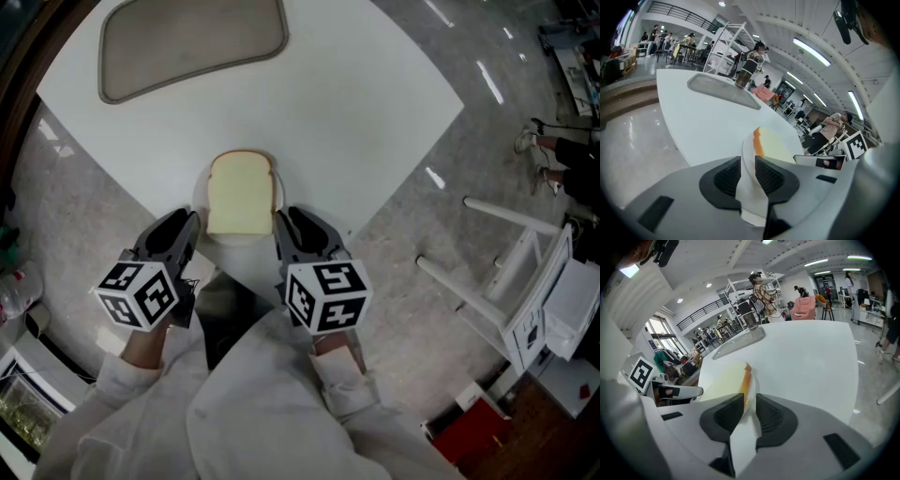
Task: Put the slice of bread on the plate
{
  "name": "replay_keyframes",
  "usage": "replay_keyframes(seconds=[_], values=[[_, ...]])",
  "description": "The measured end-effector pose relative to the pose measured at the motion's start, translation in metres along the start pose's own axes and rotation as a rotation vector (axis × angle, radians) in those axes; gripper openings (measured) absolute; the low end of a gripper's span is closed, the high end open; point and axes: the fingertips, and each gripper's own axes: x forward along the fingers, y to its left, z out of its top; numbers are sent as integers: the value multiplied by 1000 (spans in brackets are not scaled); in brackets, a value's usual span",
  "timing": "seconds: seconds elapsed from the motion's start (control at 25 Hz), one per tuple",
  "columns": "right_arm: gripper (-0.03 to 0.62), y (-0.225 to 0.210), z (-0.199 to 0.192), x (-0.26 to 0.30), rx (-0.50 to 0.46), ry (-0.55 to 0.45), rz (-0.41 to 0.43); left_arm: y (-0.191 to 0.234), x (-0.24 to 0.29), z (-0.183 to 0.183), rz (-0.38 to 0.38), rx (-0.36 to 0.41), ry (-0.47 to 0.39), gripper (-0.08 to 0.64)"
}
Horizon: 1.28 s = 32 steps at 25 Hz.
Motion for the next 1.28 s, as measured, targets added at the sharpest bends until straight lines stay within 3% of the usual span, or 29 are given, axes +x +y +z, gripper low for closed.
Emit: replay_keyframes(seconds=[0.56,1.28], values=[[66,-1,-2,10,3,47,34,2,8,-8,2,-16,52,78],[66,5,-6,12,35,65,66,2,8,-7,-12,-46,43,75]])
